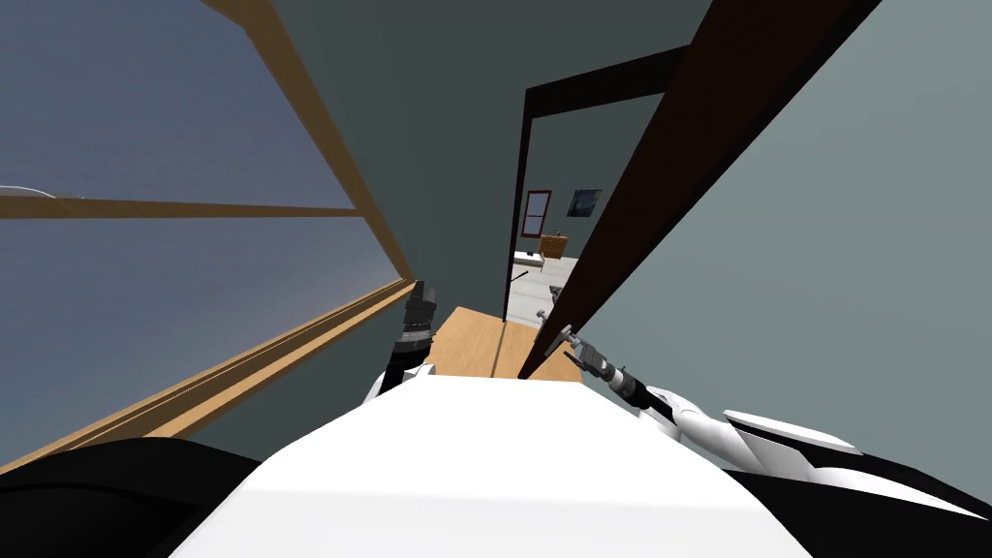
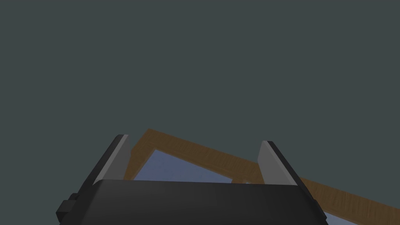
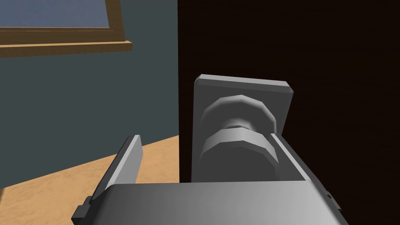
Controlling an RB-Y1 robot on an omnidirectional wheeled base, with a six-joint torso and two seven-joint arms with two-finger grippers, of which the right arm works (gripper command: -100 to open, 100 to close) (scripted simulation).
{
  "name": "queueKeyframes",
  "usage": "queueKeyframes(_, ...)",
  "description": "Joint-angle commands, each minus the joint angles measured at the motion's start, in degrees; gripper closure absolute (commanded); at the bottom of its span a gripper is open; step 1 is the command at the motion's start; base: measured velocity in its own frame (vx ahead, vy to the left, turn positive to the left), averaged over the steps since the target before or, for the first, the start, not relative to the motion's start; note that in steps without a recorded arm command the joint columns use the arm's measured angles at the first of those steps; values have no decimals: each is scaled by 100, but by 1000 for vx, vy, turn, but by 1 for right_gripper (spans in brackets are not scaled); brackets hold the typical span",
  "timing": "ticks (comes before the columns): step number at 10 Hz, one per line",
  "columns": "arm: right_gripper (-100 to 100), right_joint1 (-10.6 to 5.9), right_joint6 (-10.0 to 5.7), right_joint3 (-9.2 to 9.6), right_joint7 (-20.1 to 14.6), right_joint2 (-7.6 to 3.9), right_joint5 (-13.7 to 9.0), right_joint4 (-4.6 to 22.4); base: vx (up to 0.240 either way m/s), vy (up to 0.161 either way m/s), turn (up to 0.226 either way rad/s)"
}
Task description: Pull the door open
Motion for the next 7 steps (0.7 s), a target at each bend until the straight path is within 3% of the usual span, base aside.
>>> queueKeyframes(1,100,45,-102,143,-56,239,130,58,6,-15,-11)
queueKeyframes(7,100,36,-93,156,-73,284,132,78,-2,9,6)
